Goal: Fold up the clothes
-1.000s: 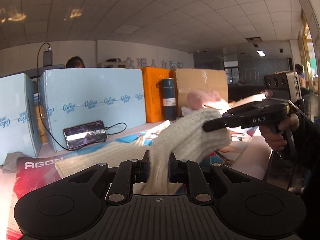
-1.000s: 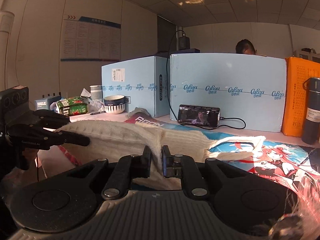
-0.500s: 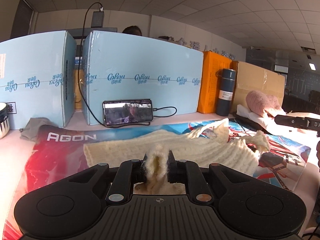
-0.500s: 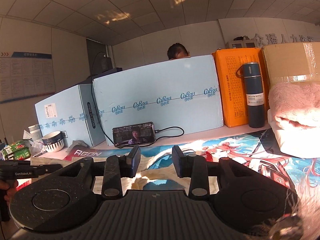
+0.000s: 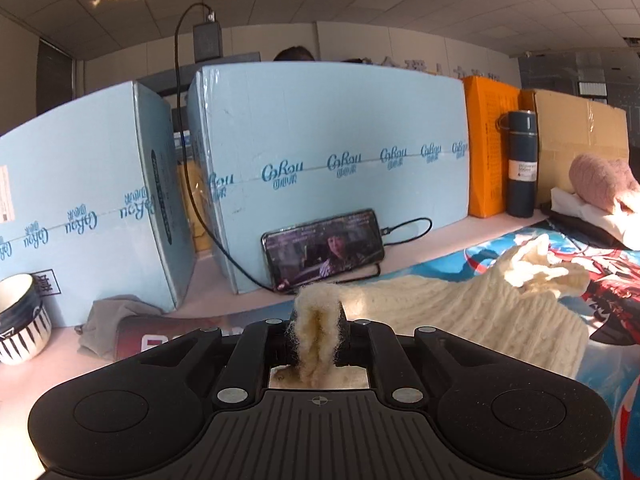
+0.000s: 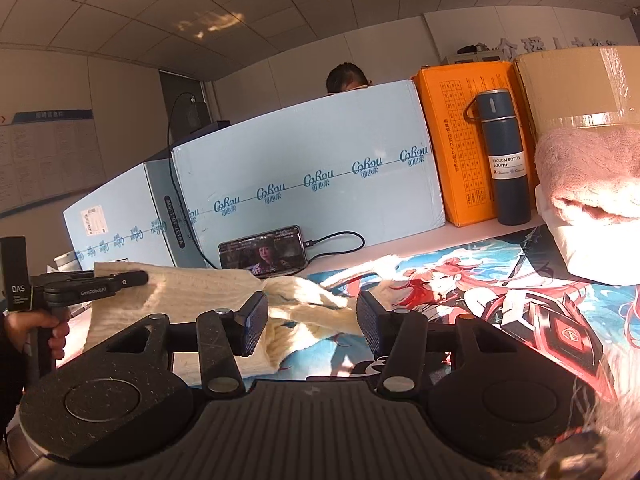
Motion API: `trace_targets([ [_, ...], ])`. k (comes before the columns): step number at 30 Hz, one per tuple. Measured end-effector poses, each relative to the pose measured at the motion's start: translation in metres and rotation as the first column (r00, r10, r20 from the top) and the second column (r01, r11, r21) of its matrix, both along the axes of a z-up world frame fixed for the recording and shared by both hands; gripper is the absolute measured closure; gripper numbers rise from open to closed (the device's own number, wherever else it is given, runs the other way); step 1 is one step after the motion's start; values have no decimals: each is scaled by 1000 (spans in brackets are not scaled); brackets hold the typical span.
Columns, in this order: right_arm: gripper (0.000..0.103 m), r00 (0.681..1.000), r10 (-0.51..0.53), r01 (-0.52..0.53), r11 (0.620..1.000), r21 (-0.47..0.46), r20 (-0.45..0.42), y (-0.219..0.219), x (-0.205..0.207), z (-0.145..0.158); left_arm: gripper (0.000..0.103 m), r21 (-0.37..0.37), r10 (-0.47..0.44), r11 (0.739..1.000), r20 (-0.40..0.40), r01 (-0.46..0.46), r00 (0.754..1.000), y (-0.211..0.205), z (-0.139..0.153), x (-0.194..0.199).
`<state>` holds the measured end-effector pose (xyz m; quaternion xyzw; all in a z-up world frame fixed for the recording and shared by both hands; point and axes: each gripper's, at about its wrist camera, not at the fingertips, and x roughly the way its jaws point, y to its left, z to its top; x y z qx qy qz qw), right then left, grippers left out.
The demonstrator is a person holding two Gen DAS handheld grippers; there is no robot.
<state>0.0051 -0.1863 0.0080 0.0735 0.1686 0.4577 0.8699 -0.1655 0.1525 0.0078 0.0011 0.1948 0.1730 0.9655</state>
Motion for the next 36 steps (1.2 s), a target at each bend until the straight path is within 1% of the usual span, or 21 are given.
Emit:
trace_targets([
  [3, 51, 999, -10, 9, 999, -37, -36, 8, 9, -2, 93, 3, 37, 999, -46, -37, 998, 16, -6, 15],
  [5, 51, 998, -21, 17, 998, -66, -57, 14, 16, -2, 92, 7, 60, 998, -75, -60, 995, 26, -11, 25],
  [7, 50, 996, -33, 25, 995, -95, -88, 21, 28, -3, 92, 22, 60, 998, -81, -58, 995, 24, -11, 25],
  [10, 50, 981, -71, 50, 991, -121, -178, 35, 56, -6, 92, 44, 60, 997, -91, -56, 994, 21, -11, 25],
  [12, 51, 959, -97, 64, 990, -130, -267, 46, 77, -12, 92, 56, 59, 997, -96, -54, 994, 20, -12, 25],
  [13, 53, 948, -99, 60, 989, -135, -303, 51, 85, -16, 92, 47, 56, 998, -91, -52, 994, 21, -12, 24],
  [14, 62, 939, -102, 57, 988, -143, -328, 56, 91, -21, 92, 35, 51, 998, -85, -49, 995, 23, -11, 23],
  [15, 80, 933, -104, 53, 987, -153, -344, 61, 95, -24, 92, 23, 47, 999, -79, -45, 996, 25, -11, 23],
  [17, 95, 937, -121, 65, 982, -177, -327, 68, 98, -25, 92, 12, 38, 999, -63, -37, 997, 26, -9, 21],
  [18, 97, 944, -128, 77, 981, -176, -303, 69, 99, -23, 92, 7, 31, 999, -53, -31, 998, 27, -9, 20],
  [20, 98, 962, -136, 103, 984, -148, -236, 70, 98, -12, 92, -4, 17, 1000, -30, -18, 999, 27, -8, 16],
  [23, 98, 984, -130, 118, 988, -103, -120, 79, 99, 13, 92, -23, 4, 1000, -4, -4, 1000, 29, -6, 13],
  [26, 98, 987, -140, 132, 987, -97, -83, 101, 108, 24, 91, -38, 5, 999, 2, -5, 1000, 31, -6, 12],
  [28, 99, 981, -187, 181, 976, -119, -47, 112, 116, 20, 90, -39, 19, 999, -22, -20, 1000, 33, -8, 15],
  [29, 99, 976, -216, 209, 968, -140, -41, 116, 123, 14, 87, -40, 26, 999, -34, -27, 999, 33, -9, 16],
  [30, 99, 970, -234, 223, 963, -153, -62, 117, 131, 8, 87, -40, 33, 999, -46, -35, 998, 34, -10, 17],
  [32, 99, 955, -255, 232, 961, -153, -152, 110, 143, -6, 85, -41, 47, 998, -71, -50, 996, 36, -11, 20],
  [33, 98, 942, -267, 243, 960, -137, -205, 102, 147, -11, 83, -41, 53, 998, -83, -57, 995, 36, -12, 22],
  [34, 97, 929, -273, 251, 961, -118, -250, 95, 150, -13, 77, -41, 60, 997, -95, -64, 994, 37, -13, 23],
  [35, 94, 916, -280, 265, 960, -90, -289, 86, 149, -14, 65, -41, 69, 996, -105, -74, 992, 38, -14, 24],
  [36, 75, 901, -289, 285, 957, -62, -324, 76, 147, -13, 59, -36, 89, 995, -103, -93, 991, 38, -14, 22],
])
